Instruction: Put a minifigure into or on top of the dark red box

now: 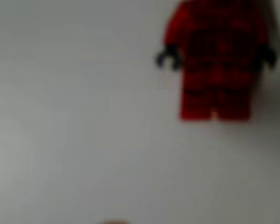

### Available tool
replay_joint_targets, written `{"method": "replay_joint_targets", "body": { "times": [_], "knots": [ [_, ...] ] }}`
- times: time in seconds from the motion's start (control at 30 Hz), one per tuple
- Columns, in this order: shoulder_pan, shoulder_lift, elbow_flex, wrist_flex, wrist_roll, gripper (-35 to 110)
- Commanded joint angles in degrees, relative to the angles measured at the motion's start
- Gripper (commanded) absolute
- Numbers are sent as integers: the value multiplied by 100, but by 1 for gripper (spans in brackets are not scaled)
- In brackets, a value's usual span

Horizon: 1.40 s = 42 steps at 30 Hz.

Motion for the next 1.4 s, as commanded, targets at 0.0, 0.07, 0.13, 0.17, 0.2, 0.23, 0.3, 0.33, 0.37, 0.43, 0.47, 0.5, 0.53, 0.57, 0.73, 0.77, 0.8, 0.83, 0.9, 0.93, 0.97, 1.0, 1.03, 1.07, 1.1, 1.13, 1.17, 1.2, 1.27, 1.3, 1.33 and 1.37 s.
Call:
{"method": "replay_joint_targets", "body": {
  "times": [0.0, 0.07, 0.13, 0.17, 0.2, 0.23, 0.3, 0.33, 0.37, 0.43, 0.47, 0.5, 0.53, 0.57, 0.73, 0.77, 0.8, 0.83, 0.9, 0.93, 0.97, 1.0, 1.03, 1.07, 1.1, 1.13, 1.17, 1.2, 1.27, 1.3, 1.33, 1.37],
  "knots": [
    [-97, -26, -483, 123, -44, 26],
    [-88, -176, -686, 141, -114, 26],
    [-62, -325, -861, 193, -167, 26],
    [-44, -378, -914, 202, -193, 26],
    [-26, -422, -949, 202, -229, 26],
    [-9, -448, -984, 202, -272, 26],
    [0, -510, -1028, 193, -316, 26],
    [9, -554, -1055, 176, -352, 26],
    [18, -598, -1081, 123, -387, 26],
    [26, -729, -1204, 105, -466, 26],
    [26, -773, -1248, 114, -475, 26],
    [35, -800, -1257, 123, -483, 26],
    [44, -809, -1257, 123, -483, 26],
    [53, -826, -1248, 123, -483, 26],
    [18, -949, -1301, 105, -404, 26],
    [9, -1002, -1362, 105, -413, 26],
    [-9, -1063, -1433, 105, -413, 26],
    [-18, -1116, -1494, 105, -422, 26],
    [-35, -1213, -1591, 114, -413, 26],
    [-44, -1266, -1635, 114, -413, 26],
    [-44, -1318, -1679, 114, -413, 26],
    [-44, -1380, -1749, 114, -431, 26],
    [-44, -1459, -1837, 141, -448, 26],
    [-44, -1521, -1916, 176, -457, 26],
    [-35, -1582, -2013, 255, -466, 26],
    [-26, -1617, -2065, 308, -466, 26],
    [-26, -1635, -2083, 316, -475, 26],
    [-18, -1661, -2101, 316, -483, 26],
    [-9, -1714, -2162, 325, -492, 26],
    [-9, -1749, -2188, 343, -501, 26],
    [-9, -1767, -2188, 343, -501, 26],
    [0, -1802, -2188, 352, -501, 26]
  ]
}}
